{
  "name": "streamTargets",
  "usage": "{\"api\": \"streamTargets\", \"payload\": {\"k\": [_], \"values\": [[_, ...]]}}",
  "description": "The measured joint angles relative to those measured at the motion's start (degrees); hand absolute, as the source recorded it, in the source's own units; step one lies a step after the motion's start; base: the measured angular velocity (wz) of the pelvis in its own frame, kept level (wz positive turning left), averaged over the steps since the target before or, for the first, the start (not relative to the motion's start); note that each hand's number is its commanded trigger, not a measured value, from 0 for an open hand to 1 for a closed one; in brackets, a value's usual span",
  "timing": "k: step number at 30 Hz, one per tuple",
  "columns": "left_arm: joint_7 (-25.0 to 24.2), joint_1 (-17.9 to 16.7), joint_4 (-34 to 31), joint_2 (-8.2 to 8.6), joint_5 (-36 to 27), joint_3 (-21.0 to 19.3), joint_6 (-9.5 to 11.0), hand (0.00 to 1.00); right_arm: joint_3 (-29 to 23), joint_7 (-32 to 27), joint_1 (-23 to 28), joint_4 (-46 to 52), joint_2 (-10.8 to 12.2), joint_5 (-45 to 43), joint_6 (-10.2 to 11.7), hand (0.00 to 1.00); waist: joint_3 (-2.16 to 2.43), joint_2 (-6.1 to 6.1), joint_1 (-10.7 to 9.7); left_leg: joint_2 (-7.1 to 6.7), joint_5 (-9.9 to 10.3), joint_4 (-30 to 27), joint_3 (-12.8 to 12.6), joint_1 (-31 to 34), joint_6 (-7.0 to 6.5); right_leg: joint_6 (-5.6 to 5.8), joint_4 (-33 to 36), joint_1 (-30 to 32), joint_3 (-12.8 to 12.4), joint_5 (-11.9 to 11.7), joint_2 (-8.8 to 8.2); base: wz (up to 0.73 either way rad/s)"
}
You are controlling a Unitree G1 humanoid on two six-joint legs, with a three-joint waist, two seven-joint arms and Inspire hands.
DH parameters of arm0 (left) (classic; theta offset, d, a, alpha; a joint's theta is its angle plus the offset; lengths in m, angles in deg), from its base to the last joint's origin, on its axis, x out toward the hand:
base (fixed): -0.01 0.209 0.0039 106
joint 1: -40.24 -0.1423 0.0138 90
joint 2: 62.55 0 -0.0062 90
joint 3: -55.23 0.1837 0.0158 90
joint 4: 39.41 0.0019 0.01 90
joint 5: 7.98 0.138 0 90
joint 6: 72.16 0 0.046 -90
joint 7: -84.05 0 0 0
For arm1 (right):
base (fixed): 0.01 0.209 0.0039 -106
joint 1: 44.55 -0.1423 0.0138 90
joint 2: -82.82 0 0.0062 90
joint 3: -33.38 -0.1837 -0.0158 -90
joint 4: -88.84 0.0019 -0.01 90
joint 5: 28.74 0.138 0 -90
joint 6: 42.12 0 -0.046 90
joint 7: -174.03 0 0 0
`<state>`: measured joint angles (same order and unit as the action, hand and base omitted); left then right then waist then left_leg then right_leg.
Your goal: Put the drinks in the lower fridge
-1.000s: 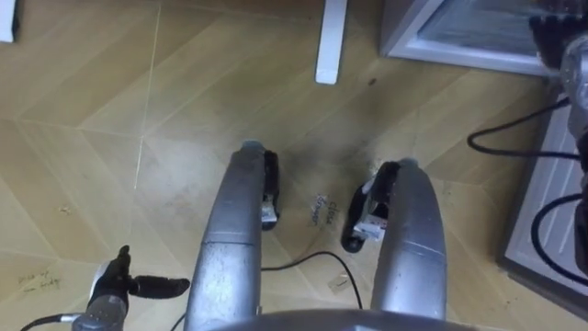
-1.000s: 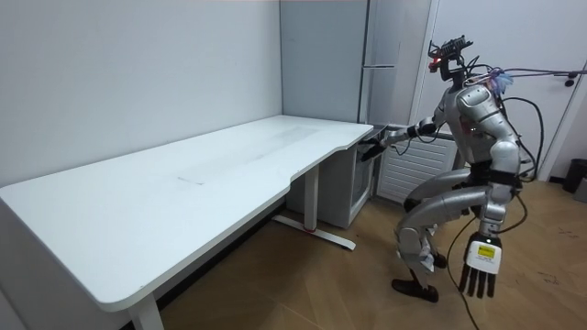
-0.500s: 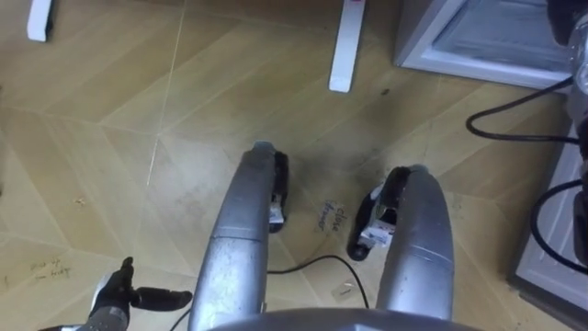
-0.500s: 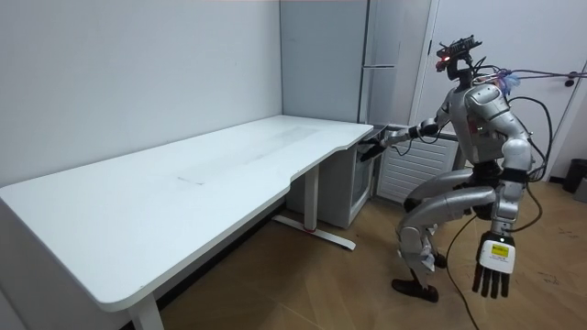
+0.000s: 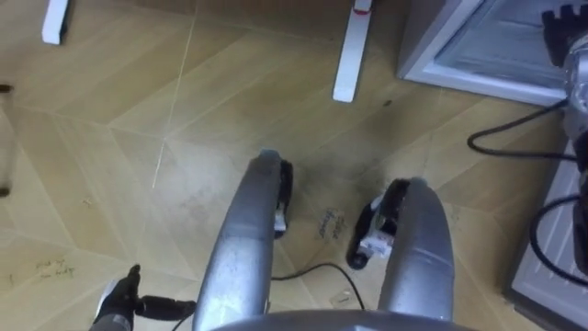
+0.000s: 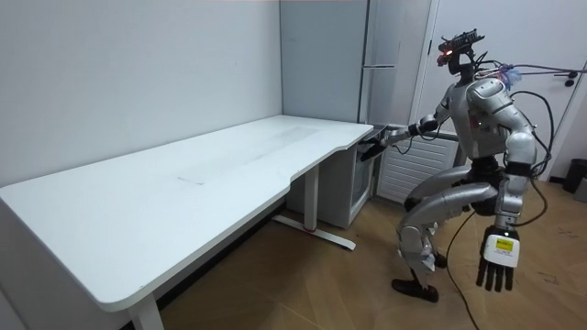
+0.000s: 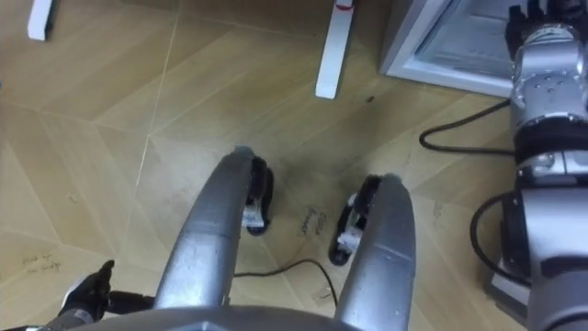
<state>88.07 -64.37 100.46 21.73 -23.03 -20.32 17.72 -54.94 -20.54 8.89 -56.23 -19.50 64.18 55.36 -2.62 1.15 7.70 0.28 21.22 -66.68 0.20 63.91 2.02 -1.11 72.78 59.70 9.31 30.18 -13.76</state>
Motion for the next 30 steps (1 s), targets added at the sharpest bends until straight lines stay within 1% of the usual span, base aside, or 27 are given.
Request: {"api": "streamTargets", "payload": {"k": [1, 2, 3, 4, 5, 6, 8, 10, 12, 13, 14, 15, 18, 19, 20, 21, 24, 26, 28, 29, 30], "values": [[-0.3, 0.2, 0.3, 0.0, 0.0, 0.0, 0.2, 0.0, 0.1, 1.7, 0.5, -1.8, 0.0, -1.2, -0.3, 0.0, -0.05, -0.07, 0.2, 0.04, -0.4, 2.0, 0.1, -1.8, -0.2, -0.32, -2.3, -1.9, 0.5, -0.9, 0.22, -0.08], [-0.7, 0.4, 0.9, 0.0, -0.1, 0.1, 0.2, 0.0, 0.8, 3.8, 0.9, -4.2, -0.1, -1.6, -0.6, 0.0, -0.07, -0.13, 0.3, -0.09, -0.7, 3.9, 0.1, -3.8, -0.47, -0.26, -4.4, -4.1, 0.8, -1.4, 0.23, 0.0], [-0.9, 1.1, 2.2, -0.03, -0.6, 0.4, 0.2, 0.0, 1.6, 5.9, 1.2, -6.8, -0.1, -2.3, -0.7, 0.0, -0.12, -0.27, 0.4, -0.15, -0.9, 5.5, 0.1, -5.8, -0.62, 0.09, -6.2, -6.1, 1.1, -1.7, 0.38, 0.03], [-1.1, 1.5, 2.9, -0.03, -0.6, 0.4, 0.2, 0.0, 1.6, 6.8, 1.6, -7.9, -0.1, -3.0, -0.7, 0.0, -0.13, -0.36, 0.5, -0.1, -0.9, 6.2, 0.1, -6.7, -0.7, 0.3, -7.2, -7.2, 1.2, -1.8, 0.55, 0.04], [-1.4, 2.0, 3.7, -0.06, -0.6, 0.3, 0.2, 0.0, 1.6, 8.7, 2.2, -9.8, -0.1, -4.2, -1.0, 0.0, -0.14, -0.5, 0.5, -0.03, -1.0, 7.7, 0.2, -8.2, -0.83, 0.78, -9.1, -8.9, 1.4, -2.2, 0.99, 0.0], [-1.7, 2.2, 4.0, -0.07, -0.6, 0.3, 0.2, 0.0, 1.6, 9.6, 2.5, -10.6, -0.1, -5.0, -1.2, 0.0, -0.13, -0.53, 0.6, -0.05, -1.0, 8.4, 0.3, -9.0, -0.87, 0.84, -10.0, -9.8, 1.7, -2.3, 1.01, 0.0], [-2.7, 2.9, 4.9, -0.11, -0.5, 0.3, 0.1, 0.0, 1.8, 13.1, 5.0, -12.3, -0.1, -8.3, -1.3, 0.0, -0.12, -0.57, 0.5, -0.04, -1.1, 10.9, 0.5, -11.5, -0.93, 1.49, -13.2, -12.7, 1.9, -2.8, 1.75, 0.0], [-3.5, 3.7, 5.1, -0.13, -0.6, 0.4, 0.0, 0.0, 2.7, 15.3, 6.7, -12.5, -0.1, -10.5, -1.5, 0.0, -0.12, -0.55, 0.5, -0.05, -1.1, 12.3, 0.5, -12.7, -0.95, 1.76, -14.9, -13.8, 1.9, -3.0, 2.0, 0.0], [-4.1, 4.5, 5.4, -0.12, -0.6, 0.6, 0.0, 0.0, 3.9, 18.0, 8.4, -14.3, -0.1, -11.7, -2.3, 0.0, -0.12, -0.59, 0.2, -0.15, -1.1, 13.5, 0.4, -14.2, -0.96, 1.93, -16.3, -15.5, 2.1, -3.1, 2.05, 0.03], [-4.5, 5.1, 5.9, -0.1, -0.5, 0.6, 0.1, 0.0, 4.3, 19.5, 10.0, -16.4, 0.1, -13.8, -3.1, 0.0, -0.13, -0.57, 0.4, -0.19, -1.1, 14.8, 0.5, -16.0, -0.95, 2.03, -17.6, -17.4, 2.4, -3.1, 2.05, 0.06], [-4.6, 5.2, 6.0, -0.04, -0.5, 0.6, 0.2, 0.0, 4.7, 19.8, 11.4, -17.7, 0.2, -15.1, -4.2, 0.0, -0.13, -0.57, 0.4, -0.14, -1.1, 16.1, 0.4, -17.8, -0.95, 2.18, -19.0, -19.2, 2.5, -3.2, 2.26, 0.0], [-4.7, 5.3, 6.3, 0.0, -0.5, 0.6, 0.3, 0.0, 4.7, 19.9, 12.1, -18.0, 0.2, -15.6, -4.6, 0.0, -0.12, -0.58, 0.4, -0.12, -1.1, 16.6, 0.4, -18.5, -0.95, 2.26, -19.6, -19.9, 2.5, -3.3, 2.34, 0.0], [-4.7, 6.7, 8.5, 0.05, -0.6, 0.6, 0.5, 0.0, 5.0, 20.9, 14.6, -18.8, 0.2, -18.1, -4.6, 0.0, -0.06, -0.71, 0.2, 0.24, -1.2, 18.4, 0.4, -20.8, -0.79, 2.29, -22.0, -22.4, 2.8, -3.7, 2.97, -0.04], [-4.7, 7.2, 9.0, 0.1, -0.5, 0.5, 0.7, 0.0, 5.1, 21.1, 15.8, -18.8, 0.4, -19.4, -4.6, 0.0, -0.01, -0.8, 0.1, 0.41, -1.2, 19.1, 0.5, -21.9, -0.75, 2.3, -23.2, -23.8, 3.2, -3.9, 3.16, 0.0], [-4.7, 7.5, 9.4, 0.13, -0.5, 0.3, 1.0, 0.0, 5.1, 21.3, 16.9, -19.0, 0.9, -21.1, -4.6, 0.0, 0.08, -0.95, 0.1, 0.9, -1.2, 19.6, 0.5, -23.0, -0.74, 2.28, -24.6, -25.3, 3.4, -4.4, 3.76, -0.06], [-4.6, 7.7, 10.0, 0.22, -0.4, 0.3, 1.4, 0.0, 5.1, 21.8, 17.7, -19.9, 1.6, -22.6, -4.5, 0.0, 0.04, -1.14, -0.2, 1.26, -1.2, 20.5, 0.6, -24.3, -0.7, 2.3, -26.3, -26.8, 3.7, -4.8, 4.36, -0.06], [-4.4, 8.2, 11.5, 1.13, 0.3, 0.1, 1.6, 0.0, 5.0, 22.2, 19.9, -21.5, 3.4, -25.4, -4.5, 0.0, 0.29, -1.82, -0.8, 1.52, -1.4, 23.1, 1.0, -27.1, -0.54, 2.6, -29.9, -30.2, 4.5, -6.1, 5.05, 0.01], [-4.3, 8.6, 12.1, 1.9, 1.3, -1.3, 1.5, 0.0, 5.0, 22.3, 22.3, -21.4, 5.6, -27.3, -4.6, 0.0, 0.44, -2.17, -1.1, 1.99, -1.5, 24.8, 0.7, -29.4, -0.57, 2.82, -32.5, -32.7, 4.4, -7.0, 5.82, -0.1], [-4.2, 8.7, 12.0, 2.18, 2.2, -1.6, 1.8, 0.0, 5.0, 23.0, 24.3, -21.3, 7.2, -28.0, -4.6, 0.0, 0.58, -2.34, -1.4, 2.01, -2.0, 26.6, 0.6, -31.4, -0.56, 2.89, -34.6, -34.7, 4.5, -7.8, 6.02, -0.07], [-4.2, 8.6, 12.1, 2.56, 2.2, -2.0, 2.1, 0.0, 5.0, 23.5, 26.0, -21.3, 7.9, -28.3, -4.6, 0.0, 0.75, -2.53, -1.5, 1.99, -2.2, 28.1, 0.3, -33.3, -0.59, 3.02, -36.1, -36.5, 4.4, -8.2, 6.11, 0.0], [-4.2, 8.6, 12.2, 2.77, 2.2, -2.1, 2.1, 0.0, 5.0, 23.6, 26.9, -21.3, 8.1, -28.3, -4.7, 0.0, 0.89, -2.69, -1.5, 1.97, -2.3, 28.7, 0.2, -34.1, -0.62, 3.1, -36.8, -37.3, 4.4, -8.5, 6.15, -0.04]]}}
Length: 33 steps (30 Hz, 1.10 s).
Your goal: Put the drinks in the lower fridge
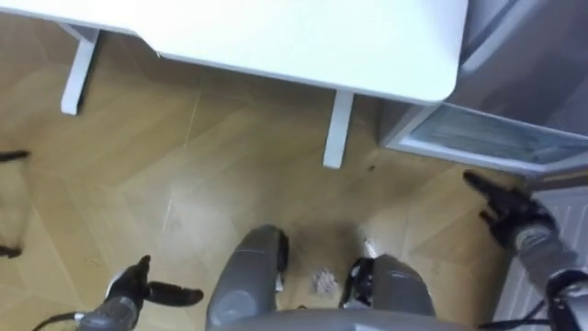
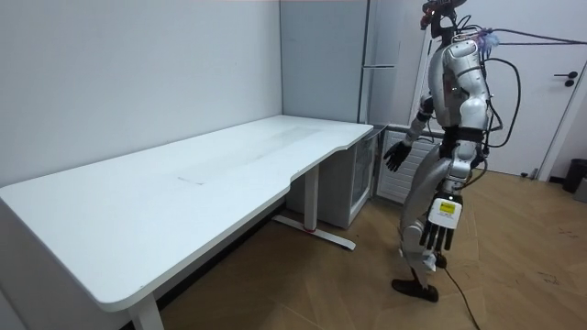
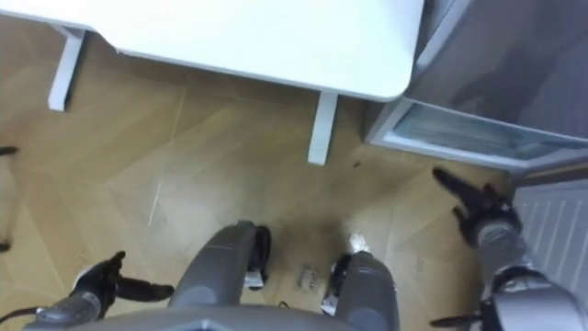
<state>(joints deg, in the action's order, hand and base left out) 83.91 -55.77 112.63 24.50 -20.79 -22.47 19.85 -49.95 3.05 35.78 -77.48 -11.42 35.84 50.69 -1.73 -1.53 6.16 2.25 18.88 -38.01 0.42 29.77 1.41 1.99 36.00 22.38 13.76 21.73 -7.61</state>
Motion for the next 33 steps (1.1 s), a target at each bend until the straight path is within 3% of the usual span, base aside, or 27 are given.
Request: {"api": "streamTargets", "payload": {"k": [3, 6, 10, 13, 15, 20, 25, 33], "values": [[0.1, -0.5, 0.2, 0.68, -1.4, -1.7, 0.5, 0.0, -0.1, 0.2, 3.1, 0.0, 0.7, -1.4, -0.4, 0.0, 0.47, -0.03, -1.0, -0.46, -1.2, 4.3, -0.3, -4.4, 0.03, 0.19, -3.8, -4.1, 0.3, -1.1, -0.05, 0.03], [1.8, -0.8, 1.0, 2.35, -1.0, -4.2, 0.6, 0.0, -0.1, 0.6, 6.8, 0.0, 2.5, -4.3, -0.5, 0.0, 1.05, 0.93, -1.7, -0.81, -3.6, 10.7, -0.9, -11.0, 0.31, 0.3, -10.1, -9.8, 0.4, -3.0, 0.38, 0.0], [2.2, -2.5, 1.1, 2.96, -0.9, -5.3, 1.2, 0.0, -0.1, 0.6, 9.9, 0.5, 4.8, -9.1, -1.4, 0.0, 1.61, 1.94, -2.3, -0.64, -4.1, 14.2, -1.6, -15.9, 0.58, 0.25, -13.7, -14.3, 0.4, -3.7, 0.87, -0.08], [2.6, -3.8, 1.1, 3.66, 0.1, -5.9, 1.2, 0.0, -0.1, 0.8, 11.9, 0.4, 5.5, -11.0, -1.7, 0.0, 1.64, 1.87, -2.9, -0.59, -4.1, 15.9, -1.9, -19.1, 0.58, 0.57, -16.6, -17.9, 0.5, -4.6, 1.28, -0.06], [3.3, -4.7, 0.8, 5.12, 2.1, -9.5, 1.2, 0.0, -0.6, 1.5, 14.0, 0.8, 6.2, -12.8, -1.9, 0.0, 1.53, 2.05, -2.9, -0.51, -4.2, 17.5, -2.0, -21.1, 0.56, 0.79, -19.3, -20.5, 0.4, -5.6, 1.77, -0.02], [3.9, -5.8, 0.7, 6.8, 5.0, -13.5, 1.2, 0.0, -2.5, 2.2, 15.5, 1.3, 8.0, -17.9, -2.6, 0.0, 1.42, 2.25, -3.2, -0.46, -4.2, 18.8, -2.2, -23.5, 0.55, 1.03, -22.7, -23.7, 0.4, -7.0, 2.2, -0.02], [5.1, -5.9, 0.9, 7.18, 5.0, -14.5, 1.2, 0.0, -3.6, 2.4, 15.5, 1.3, 8.4, -20.1, -2.9, 0.0, 1.39, 2.23, -3.9, -0.47, -4.2, 19.7, -2.4, -24.7, 0.5, 1.09, -23.6, -24.8, 0.3, -7.5, 2.33, -0.02], [7.0, -7.1, 1.2, 8.02, 6.0, -15.0, 0.7, 0.0, -4.2, 0.9, 15.9, 1.3, 8.5, -29.8, -3.8, 0.0, 1.14, 2.56, -4.3, -0.3, -4.3, 21.5, -4.8, -29.1, 0.44, 1.22, -24.4, -27.5, -2.3, -7.6, 2.39, -0.15]]}}
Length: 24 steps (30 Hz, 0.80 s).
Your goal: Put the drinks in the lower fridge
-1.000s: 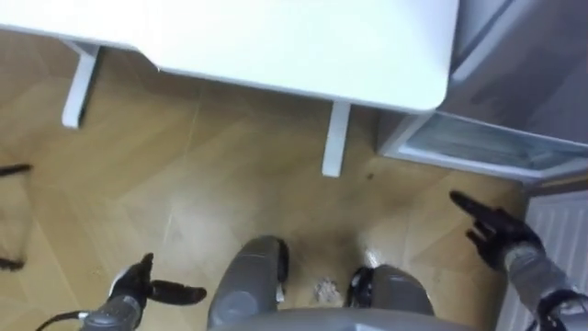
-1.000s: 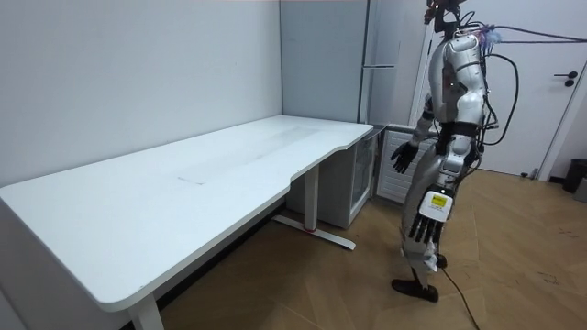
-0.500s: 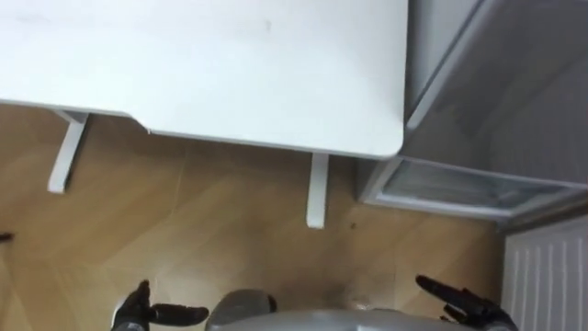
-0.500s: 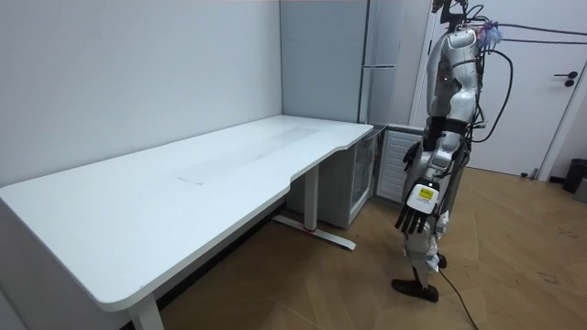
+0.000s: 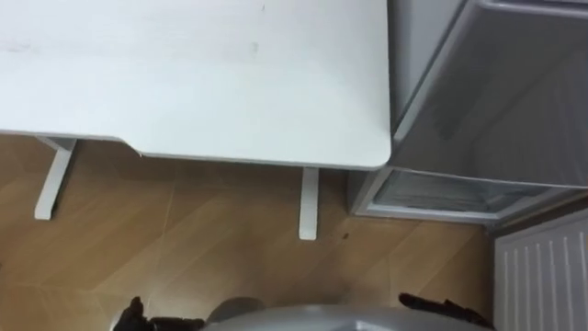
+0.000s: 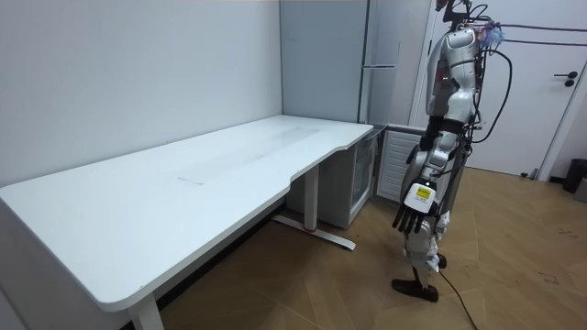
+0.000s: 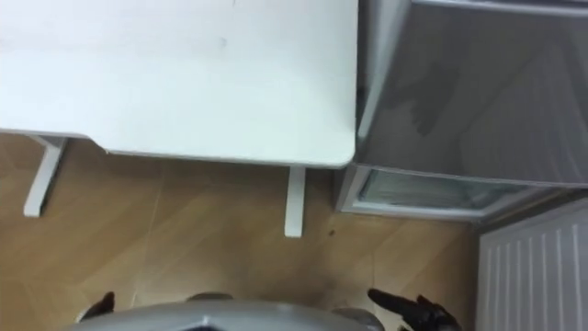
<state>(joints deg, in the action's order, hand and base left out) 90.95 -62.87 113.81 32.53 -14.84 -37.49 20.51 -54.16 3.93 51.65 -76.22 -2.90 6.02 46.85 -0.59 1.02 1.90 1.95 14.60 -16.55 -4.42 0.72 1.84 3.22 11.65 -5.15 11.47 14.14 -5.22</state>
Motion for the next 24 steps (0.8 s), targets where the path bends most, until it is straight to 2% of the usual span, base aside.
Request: {"api": "streamTargets", "payload": {"k": [5, 10, 13, 15, 20, 21, 22, 24], "values": [[0.0, 0.6, -0.1, 0.49, 0.8, -2.0, -0.2, 0.0, -2.9, -2.2, -0.6, 0.2, 0.2, -7.9, -0.3, 0.0, -0.23, 0.44, -0.4, 0.08, 0.0, 0.1, -0.3, -0.7, 0.0, 0.02, 0.0, -0.4, -0.5, -0.2, 0.09, -0.03], [0.0, 1.0, 0.0, 0.54, 0.8, -2.2, -0.2, 0.0, -8.7, -5.6, -0.9, 3.7, 0.2, -9.9, -0.3, 0.0, -0.1, 0.7, -1.3, 0.17, -0.1, 1.0, -0.5, -1.5, -0.06, -0.01, 0.1, -0.8, -0.9, -0.4, 0.19, -0.05], [0.0, 1.2, 1.3, 0.53, 0.9, -2.9, -0.3, 0.0, -10.8, -9.6, -2.1, 7.1, -0.8, -13.1, 0.3, 0.0, -0.02, 0.86, -2.0, 0.35, -0.3, 1.3, -1.6, -2.2, -0.05, -0.05, 0.1, -0.5, -2.1, -0.5, 0.3, -0.19], [-0.1, 1.4, 1.0, 0.5, 1.6, -3.9, -0.4, 0.0, -12.3, -12.2, -2.2, 10.6, -1.5, -15.1, 0.2, 0.0, 0.13, 1.28, -2.7, 0.36, -0.3, 1.3, -1.9, -2.1, -0.05, -0.04, 0.1, -0.3, -2.4, -0.6, 0.3, -0.08], [-1.0, 1.2, 0.3, 0.27, 5.3, -7.1, -0.9, 0.0, -17.2, -18.0, -2.2, 25.5, -2.1, -28.1, 0.5, 0.0, 0.79, 2.69, -4.2, 0.43, -0.3, 2.2, -3.9, -3.0, -0.18, 0.23, 0.0, 0.2, -4.2, -1.0, 0.28, -0.19], [-1.0, 1.3, 0.3, 0.27, 5.3, -7.3, -0.9, 0.0, -17.5, -18.7, -2.1, 27.2, -2.1, -29.2, 0.5, 0.0, 0.67, 3.31, -4.3, 0.41, -0.4, 2.3, -4.2, -3.1, -0.2, 0.26, 0.0, 0.3, -4.5, -1.0, 0.27, -0.2], [-1.0, 1.3, 0.3, 0.17, 5.3, -7.6, -1.1, 0.0, -17.8, -20.1, -1.1, 31.8, -2.1, -31.1, 0.5, 0.0, 0.95, 3.32, -4.3, 0.41, -0.4, 2.8, -4.7, -3.5, -0.25, 0.3, 0.0, 0.4, -5.1, -1.0, 0.28, -0.2], [-1.0, 1.1, -0.1, 0.04, 5.3, -7.9, -1.6, 0.0, -17.9, -22.2, 0.8, 38.9, -2.1, -32.8, 0.7, 0.0, 0.85, 3.76, -4.7, 0.4, -0.4, 3.0, -5.0, -3.6, -0.27, 0.34, -0.1, 0.5, -5.4, -1.1, 0.29, -0.12]]}}
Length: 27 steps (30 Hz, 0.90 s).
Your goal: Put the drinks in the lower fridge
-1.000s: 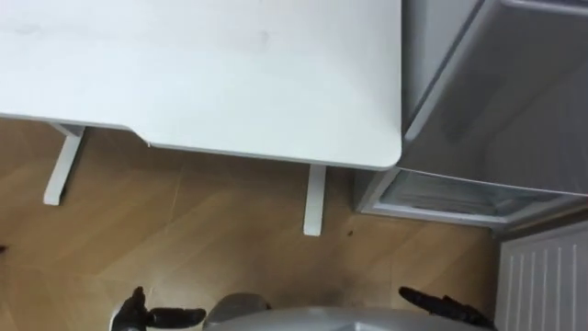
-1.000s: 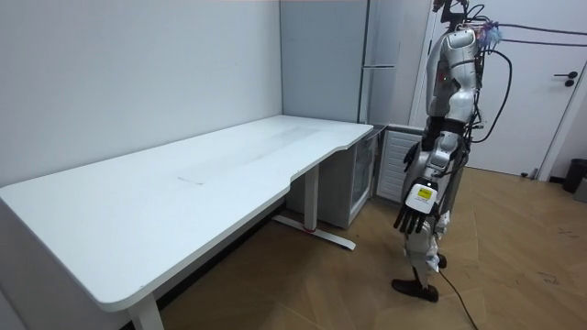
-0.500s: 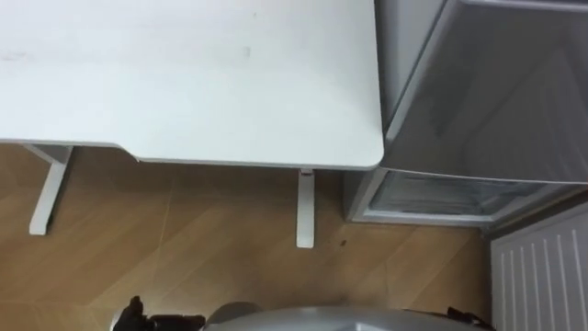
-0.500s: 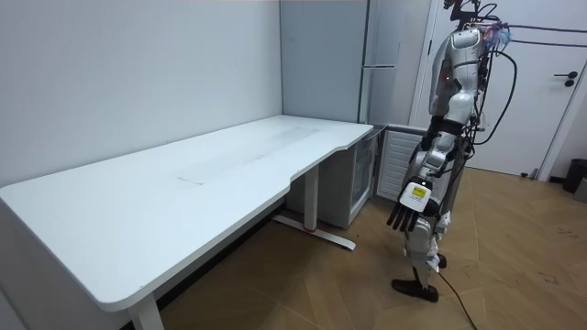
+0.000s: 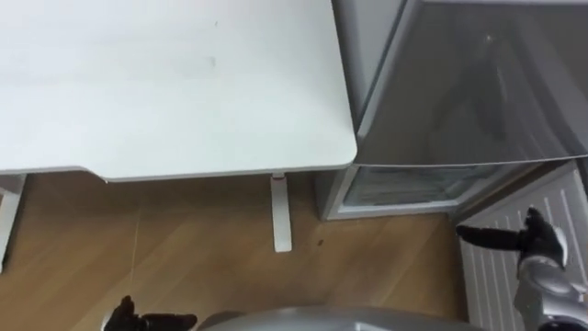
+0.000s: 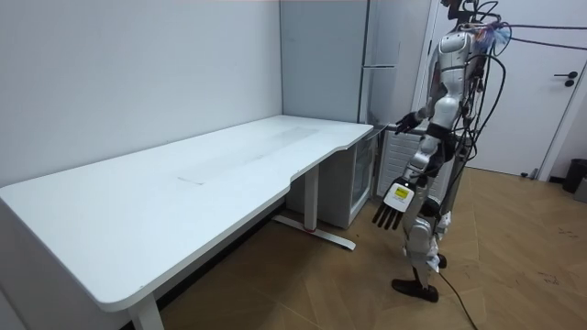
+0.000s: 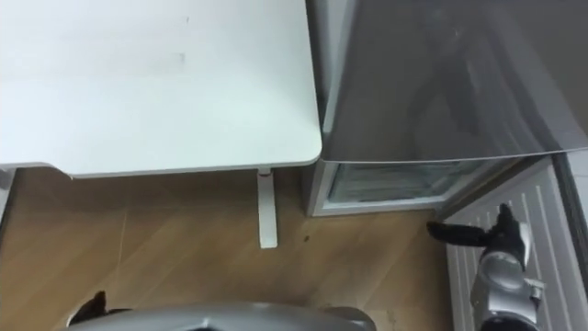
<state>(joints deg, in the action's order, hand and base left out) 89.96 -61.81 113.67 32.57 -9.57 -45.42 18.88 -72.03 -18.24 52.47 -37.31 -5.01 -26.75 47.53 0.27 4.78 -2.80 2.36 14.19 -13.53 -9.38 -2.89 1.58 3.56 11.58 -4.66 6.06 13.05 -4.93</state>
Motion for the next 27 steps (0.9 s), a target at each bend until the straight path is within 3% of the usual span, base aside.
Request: {"api": "streamTargets", "payload": {"k": [4, 8, 12, 21, 27], "values": [[0.0, -0.3, -0.2, 0.01, 1.2, 0.1, -0.3, 0.0, -1.9, -4.8, 2.0, 9.5, 0.0, -4.2, 0.5, 0.0, 0.09, 0.07, -0.6, 0.01, 0.0, 0.2, -0.9, -0.3, 0.0, 0.03, 0.0, 0.3, -1.1, 0.0, 0.06, -0.13], [0.0, -0.8, -0.5, 0.03, 1.3, 0.0, -0.5, 0.0, -2.6, -9.0, 3.0, 14.2, 0.1, -4.9, 1.7, 0.0, 0.19, -0.9, -1.5, 0.03, 0.0, 0.7, -1.6, -0.4, -0.03, 0.17, 0.0, 0.8, -1.7, -0.3, 0.08, -0.1], [0.0, -2.8, -4.1, 0.15, 1.3, -0.5, -1.6, 0.0, -4.9, -12.2, 5.5, 19.4, 0.0, -4.9, 1.6, 0.0, -0.04, -1.62, -1.7, 0.04, 0.0, 1.0, -2.3, -0.5, -0.07, 0.17, 0.2, 1.4, -2.5, -0.3, 0.09, -0.1], [-0.2, -4.1, -8.2, 0.38, 1.2, -1.0, -2.3, 0.0, -8.4, -16.7, 5.5, 14.9, 0.0, 0.2, 1.8, 0.0, -0.02, -0.41, -2.9, 0.04, -0.1, 1.3, -2.5, -0.5, -0.18, 0.2, 0.2, 1.7, -2.9, -0.3, 0.15, -0.02], [-0.3, -5.7, -9.2, 0.33, 1.4, -1.0, -2.4, 0.0, -13.3, -18.6, 5.6, 11.9, -0.2, 4.9, 1.6, 0.0, -0.04, -0.24, -5.0, 0.04, -0.1, 1.8, -2.8, -0.7, -0.18, 0.2, 0.1, 1.7, -3.1, -0.4, 0.19, -0.01]]}}
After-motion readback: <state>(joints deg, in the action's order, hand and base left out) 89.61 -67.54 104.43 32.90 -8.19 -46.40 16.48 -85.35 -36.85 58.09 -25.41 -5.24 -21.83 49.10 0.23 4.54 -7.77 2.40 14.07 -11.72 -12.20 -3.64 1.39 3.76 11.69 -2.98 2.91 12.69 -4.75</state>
